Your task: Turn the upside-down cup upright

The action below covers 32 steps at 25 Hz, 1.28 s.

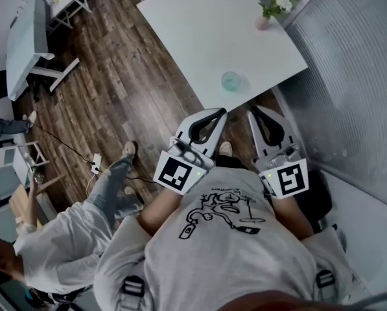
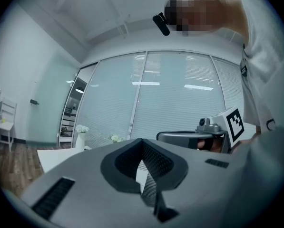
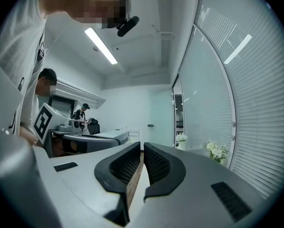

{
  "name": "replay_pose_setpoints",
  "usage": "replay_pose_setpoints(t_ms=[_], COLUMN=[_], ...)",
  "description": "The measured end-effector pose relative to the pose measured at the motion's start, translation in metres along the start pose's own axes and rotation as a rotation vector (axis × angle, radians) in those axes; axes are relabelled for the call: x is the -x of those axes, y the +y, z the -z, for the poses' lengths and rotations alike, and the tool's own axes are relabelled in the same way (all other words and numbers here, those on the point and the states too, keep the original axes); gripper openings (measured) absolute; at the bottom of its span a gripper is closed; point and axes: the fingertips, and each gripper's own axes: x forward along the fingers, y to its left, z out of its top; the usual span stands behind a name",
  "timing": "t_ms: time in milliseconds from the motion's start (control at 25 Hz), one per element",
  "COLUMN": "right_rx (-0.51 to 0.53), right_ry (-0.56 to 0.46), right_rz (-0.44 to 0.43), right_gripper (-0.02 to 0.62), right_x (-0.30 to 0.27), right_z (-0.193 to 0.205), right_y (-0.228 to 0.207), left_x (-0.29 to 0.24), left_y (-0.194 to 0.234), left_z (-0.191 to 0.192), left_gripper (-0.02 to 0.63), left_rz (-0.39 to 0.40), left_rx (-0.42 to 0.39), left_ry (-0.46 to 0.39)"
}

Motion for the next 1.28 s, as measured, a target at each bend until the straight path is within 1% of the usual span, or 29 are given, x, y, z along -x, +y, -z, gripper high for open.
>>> replay_pose_setpoints(t_ms=[240, 360, 440, 600, 800, 960, 1120, 1280], right_rx=[-0.005, -0.002, -0.004, -0.006, -0.009, -0.042, -0.03, -0.031], right_ry=[0.023, 0.027, 0.027, 0.048, 0.047, 0.088, 0.097, 0.092], right_rz=[-0.021, -0.036, -0.04, -0.029, -0.036, -0.069, -0.088, -0.093], right_gripper=[0.046, 0.046, 0.046, 0.047, 0.054, 0.158, 0.193, 0.223], right_x=[-0.004, -0.011, -0.017, -0.021, -0.031, -0.04, -0.051, -0.058], right_z=[0.026, 0.041, 0.054, 0.072, 0.096, 0.126, 0.152, 0.174], right_y=[-0.009, -0.018, -0.025, -0.033, -0.04, -0.043, -0.043, -0.044], left_x=[-0.008, -0.015, -0.021, -0.029, -0.041, -0.051, -0.055, -0.055], left_y=[0.011, 0.014, 0.018, 0.027, 0.042, 0.052, 0.066, 0.078], left_z=[0.023, 0.036, 0.052, 0.074, 0.099, 0.123, 0.144, 0.162], left_gripper=[0.003, 0.004, 0.005, 0.005, 0.005, 0.005, 0.005, 0.005], left_rz=[-0.014, 0.038, 0.05, 0.036, 0.023, 0.02, 0.018, 0.016], left_rx=[-0.003, -0.012, -0.023, -0.024, -0.028, -0.02, -0.013, -0.029], left_ry=[0.021, 0.005, 0.013, 0.056, 0.066, 0.074, 0.089, 0.102])
